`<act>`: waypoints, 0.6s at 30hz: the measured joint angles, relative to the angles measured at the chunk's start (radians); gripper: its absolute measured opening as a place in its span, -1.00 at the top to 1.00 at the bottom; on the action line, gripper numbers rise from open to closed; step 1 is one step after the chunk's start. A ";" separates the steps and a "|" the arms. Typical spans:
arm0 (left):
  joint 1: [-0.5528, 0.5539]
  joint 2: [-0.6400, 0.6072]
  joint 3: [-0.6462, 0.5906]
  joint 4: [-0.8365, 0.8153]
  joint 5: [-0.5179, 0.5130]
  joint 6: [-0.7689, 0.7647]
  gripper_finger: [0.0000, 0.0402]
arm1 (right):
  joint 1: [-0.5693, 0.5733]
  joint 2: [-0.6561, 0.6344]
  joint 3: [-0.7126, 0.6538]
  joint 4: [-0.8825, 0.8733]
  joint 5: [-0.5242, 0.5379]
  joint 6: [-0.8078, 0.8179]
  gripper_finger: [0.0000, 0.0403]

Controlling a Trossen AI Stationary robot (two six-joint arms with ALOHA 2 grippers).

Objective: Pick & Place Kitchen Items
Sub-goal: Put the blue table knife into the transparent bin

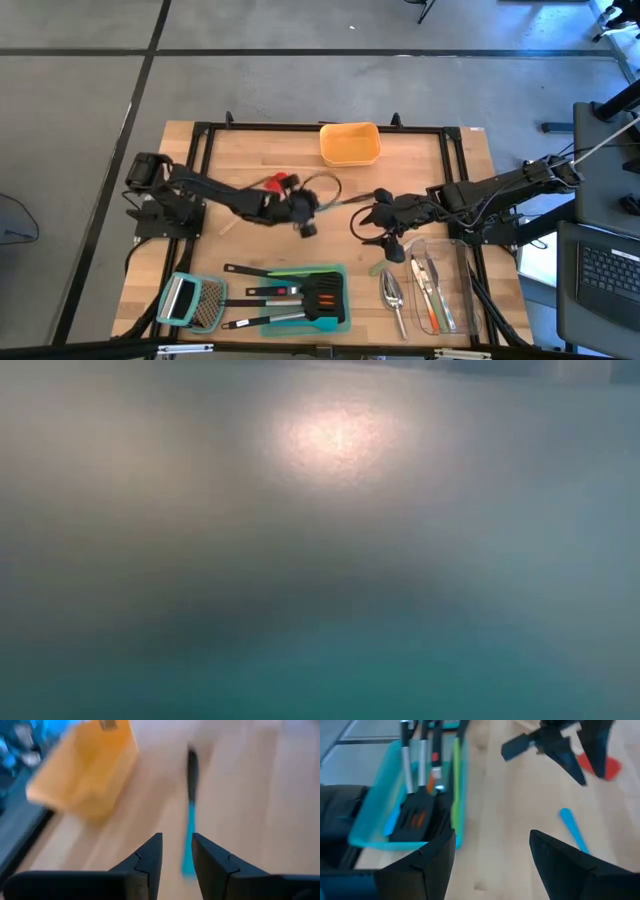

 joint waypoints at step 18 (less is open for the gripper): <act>0.226 0.097 -0.101 0.385 0.424 0.164 0.38 | -0.046 0.039 0.000 0.061 0.315 0.020 -0.27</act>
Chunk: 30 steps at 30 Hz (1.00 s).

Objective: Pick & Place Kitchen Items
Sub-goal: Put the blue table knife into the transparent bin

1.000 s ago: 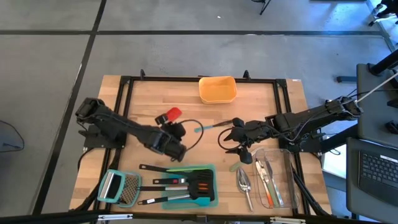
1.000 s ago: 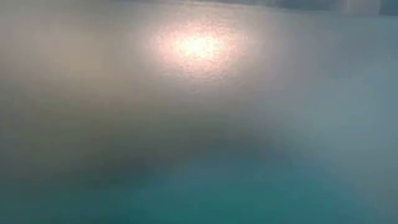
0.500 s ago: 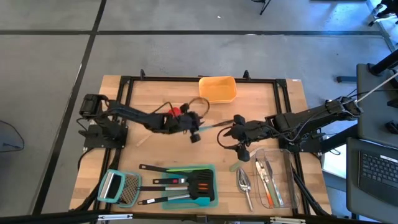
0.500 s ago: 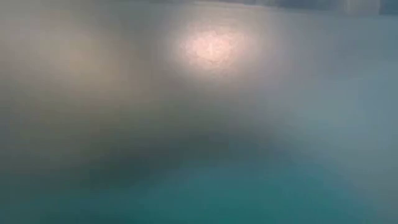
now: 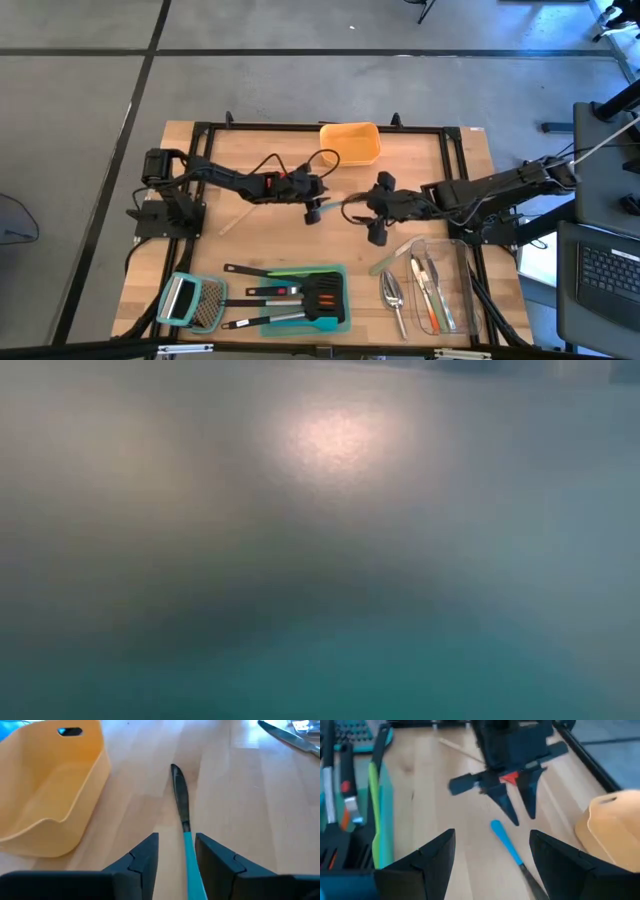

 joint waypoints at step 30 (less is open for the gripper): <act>-0.035 0.120 0.002 0.056 0.078 -0.035 0.38 | -0.315 0.436 0.000 -0.074 -0.108 -0.252 -0.27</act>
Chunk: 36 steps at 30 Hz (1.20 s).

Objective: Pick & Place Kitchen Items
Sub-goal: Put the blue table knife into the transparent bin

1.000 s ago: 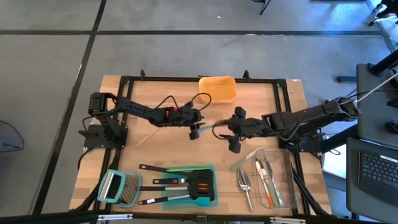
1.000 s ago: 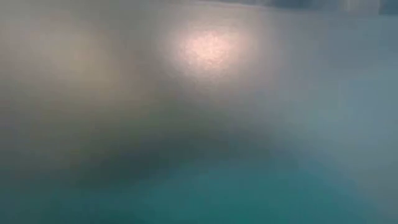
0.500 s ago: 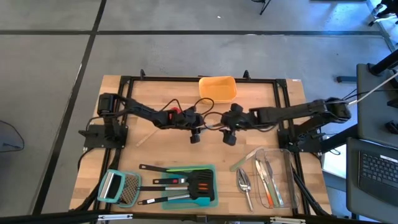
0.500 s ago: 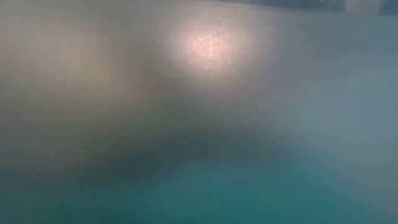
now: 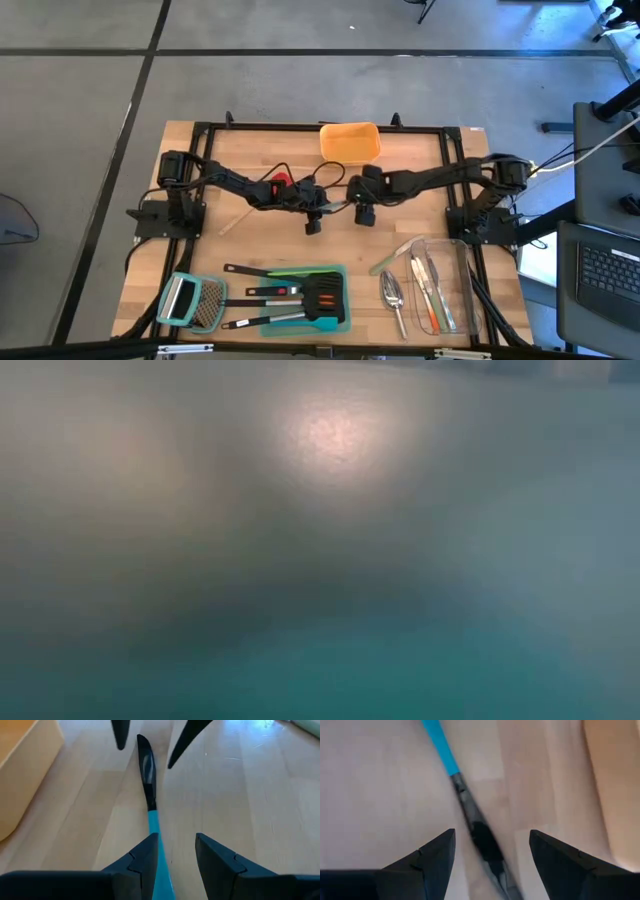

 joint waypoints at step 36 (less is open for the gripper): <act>-0.005 0.000 0.000 -0.001 0.000 0.006 0.38 | -0.100 0.115 0.005 0.052 -0.264 0.070 0.56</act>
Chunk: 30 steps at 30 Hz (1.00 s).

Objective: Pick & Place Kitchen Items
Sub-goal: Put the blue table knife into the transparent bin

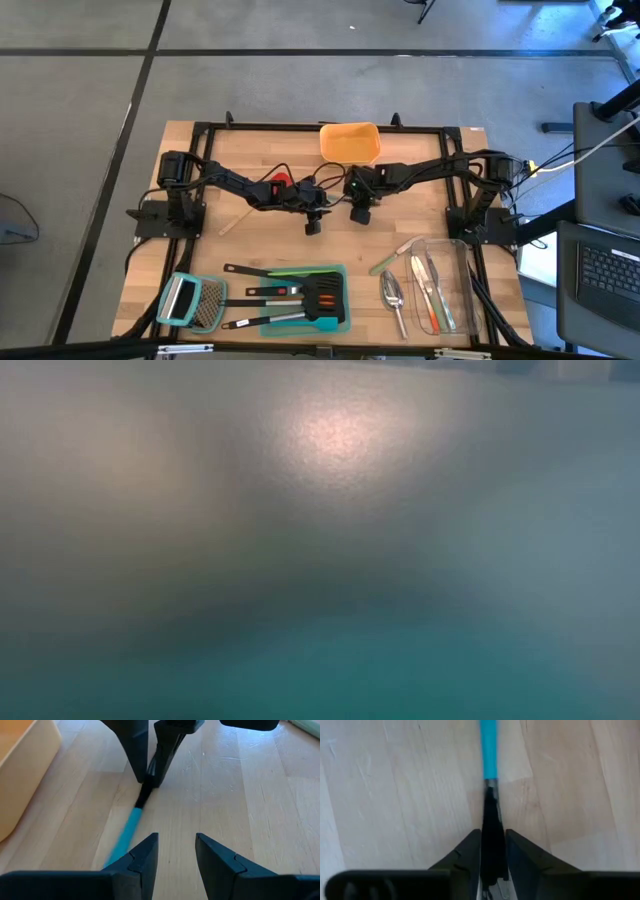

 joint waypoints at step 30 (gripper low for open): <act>0.000 -0.001 0.000 -0.010 -0.034 0.001 0.38 | -0.014 -0.002 0.024 -0.038 -0.094 0.253 0.51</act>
